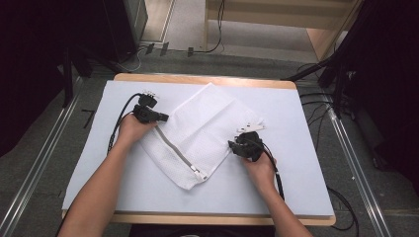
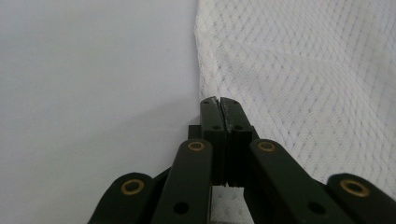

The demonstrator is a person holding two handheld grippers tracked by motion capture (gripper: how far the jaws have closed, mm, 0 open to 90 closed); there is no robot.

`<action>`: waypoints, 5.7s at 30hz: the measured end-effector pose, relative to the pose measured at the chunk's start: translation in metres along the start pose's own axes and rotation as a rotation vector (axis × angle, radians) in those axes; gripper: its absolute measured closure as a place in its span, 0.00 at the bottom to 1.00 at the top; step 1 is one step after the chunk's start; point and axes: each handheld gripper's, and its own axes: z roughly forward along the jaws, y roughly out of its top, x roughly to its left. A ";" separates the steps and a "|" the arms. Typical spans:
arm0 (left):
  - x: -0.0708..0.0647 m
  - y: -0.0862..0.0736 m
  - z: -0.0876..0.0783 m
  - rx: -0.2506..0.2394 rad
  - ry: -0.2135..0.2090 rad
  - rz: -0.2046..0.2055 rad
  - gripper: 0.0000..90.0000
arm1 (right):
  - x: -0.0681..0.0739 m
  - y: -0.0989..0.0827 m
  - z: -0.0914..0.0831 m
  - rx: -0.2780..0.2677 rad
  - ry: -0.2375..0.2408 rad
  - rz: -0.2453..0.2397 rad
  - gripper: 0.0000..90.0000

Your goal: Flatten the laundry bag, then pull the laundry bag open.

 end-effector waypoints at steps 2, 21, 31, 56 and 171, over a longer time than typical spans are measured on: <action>0.000 0.000 0.000 0.000 -0.002 -0.003 1.00 | 0.000 -0.002 0.001 -0.023 0.006 0.014 0.89; -0.003 -0.007 -0.019 -0.044 -0.046 -0.054 1.00 | -0.021 0.009 0.001 0.043 0.099 0.099 1.00; -0.018 -0.022 -0.034 -0.058 -0.031 -0.046 1.00 | -0.036 0.018 0.004 0.038 0.096 0.123 1.00; -0.060 -0.080 -0.064 -0.058 -0.005 -0.104 1.00 | -0.052 0.051 0.024 0.065 0.150 0.125 1.00; -0.132 -0.039 -0.039 -0.091 -0.172 0.119 0.46 | 0.008 -0.012 -0.042 0.055 0.304 0.011 0.89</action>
